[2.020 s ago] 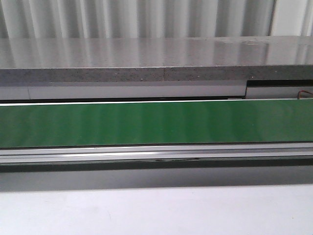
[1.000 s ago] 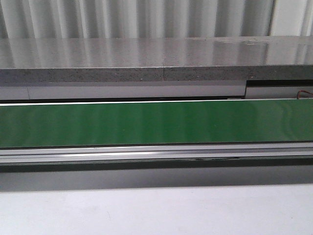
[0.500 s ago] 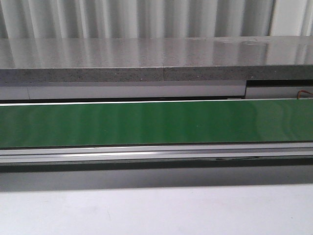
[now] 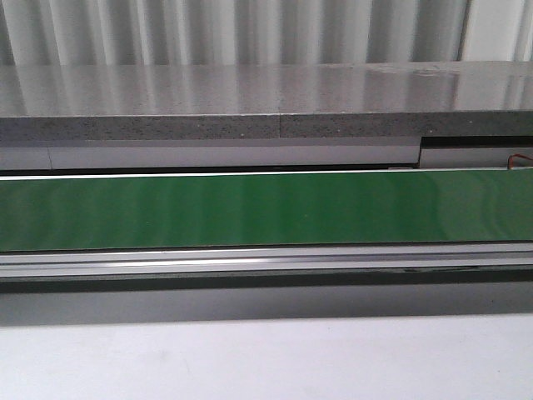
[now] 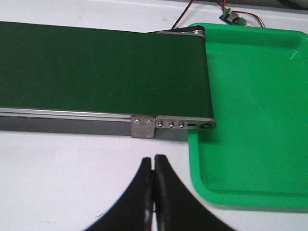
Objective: Move button from right to left
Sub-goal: 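Lower the button into the blue tray and open the left gripper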
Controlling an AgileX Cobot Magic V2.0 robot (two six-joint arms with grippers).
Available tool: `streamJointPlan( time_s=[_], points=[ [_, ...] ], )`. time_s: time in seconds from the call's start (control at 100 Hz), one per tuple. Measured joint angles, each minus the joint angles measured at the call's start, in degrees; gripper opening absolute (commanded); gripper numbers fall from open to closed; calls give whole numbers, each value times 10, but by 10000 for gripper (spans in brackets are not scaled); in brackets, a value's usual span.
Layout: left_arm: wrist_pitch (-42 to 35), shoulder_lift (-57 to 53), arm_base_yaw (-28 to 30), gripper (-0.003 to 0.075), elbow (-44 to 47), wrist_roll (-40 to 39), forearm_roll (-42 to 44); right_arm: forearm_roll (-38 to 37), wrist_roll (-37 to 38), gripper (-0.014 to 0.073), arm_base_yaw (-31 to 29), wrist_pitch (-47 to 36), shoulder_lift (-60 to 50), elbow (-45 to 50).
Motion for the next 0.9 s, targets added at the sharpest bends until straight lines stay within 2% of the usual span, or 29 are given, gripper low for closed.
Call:
streamJointPlan(
  time_s=[0.49,0.72,0.9],
  points=[
    [76,-193,-11,473,1,18,-138,0,0,-66,0,0,0,0],
    [72,-289,-88,459,25,21,-153,0,0,-66,0,0,0,0],
    [27,-374,-155,459,79,23,-157,0,0,-66,0,0,0,0]
  ],
)
